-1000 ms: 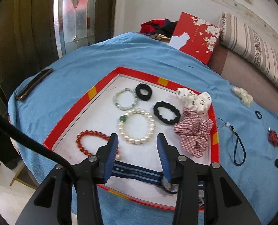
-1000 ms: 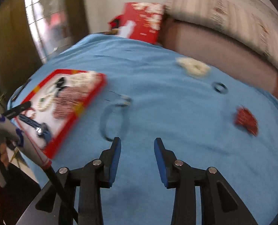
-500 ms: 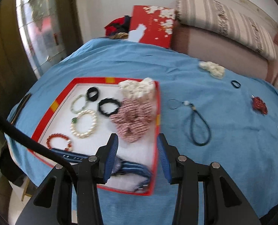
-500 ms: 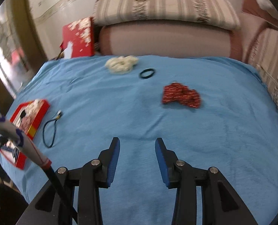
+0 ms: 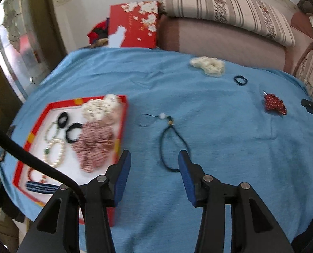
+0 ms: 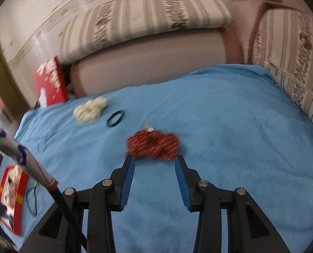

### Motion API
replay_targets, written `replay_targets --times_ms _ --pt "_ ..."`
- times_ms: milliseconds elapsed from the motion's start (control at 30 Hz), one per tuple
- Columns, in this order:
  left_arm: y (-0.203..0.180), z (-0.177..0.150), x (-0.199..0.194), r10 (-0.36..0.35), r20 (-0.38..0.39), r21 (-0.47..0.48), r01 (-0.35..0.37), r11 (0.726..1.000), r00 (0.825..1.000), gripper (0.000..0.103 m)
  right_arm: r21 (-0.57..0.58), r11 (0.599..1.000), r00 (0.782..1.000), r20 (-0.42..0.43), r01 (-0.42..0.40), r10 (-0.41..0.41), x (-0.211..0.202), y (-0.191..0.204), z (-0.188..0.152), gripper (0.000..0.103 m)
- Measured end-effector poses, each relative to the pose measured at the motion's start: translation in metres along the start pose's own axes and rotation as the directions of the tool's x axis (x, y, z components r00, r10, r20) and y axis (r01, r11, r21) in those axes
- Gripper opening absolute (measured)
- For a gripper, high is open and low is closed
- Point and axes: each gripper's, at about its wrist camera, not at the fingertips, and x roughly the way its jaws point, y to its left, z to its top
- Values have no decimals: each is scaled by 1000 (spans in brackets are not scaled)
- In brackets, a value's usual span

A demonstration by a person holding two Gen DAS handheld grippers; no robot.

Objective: Organize jewelry
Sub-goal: 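Grasp the red polka-dot scrunchie with the right tool, then grasp the black cord lanyard with the left tool while the right tool regrasps the scrunchie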

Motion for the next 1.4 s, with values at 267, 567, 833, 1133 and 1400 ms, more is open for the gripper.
replay_targets --times_ms 267,567,833,1133,1400 --pt "-42 15 31 -74 -61 -2 74 997 995 46 154 986 993 -88 -68 82 47 -55 10 43" --pt "-72 14 51 -101 -108 9 102 995 989 46 63 992 977 -173 -112 122 108 -26 10 46" --pt "-40 18 63 -79 -127 -90 68 994 989 46 6 865 813 -337 -502 474 79 18 -2 9" --pt "8 14 70 -44 -133 -179 20 984 990 46 -235 855 851 -387 -463 355 44 54 -29 58" --pt "18 17 93 -72 -170 -189 40 981 983 51 -223 858 830 -449 -462 330 62 64 -47 60"
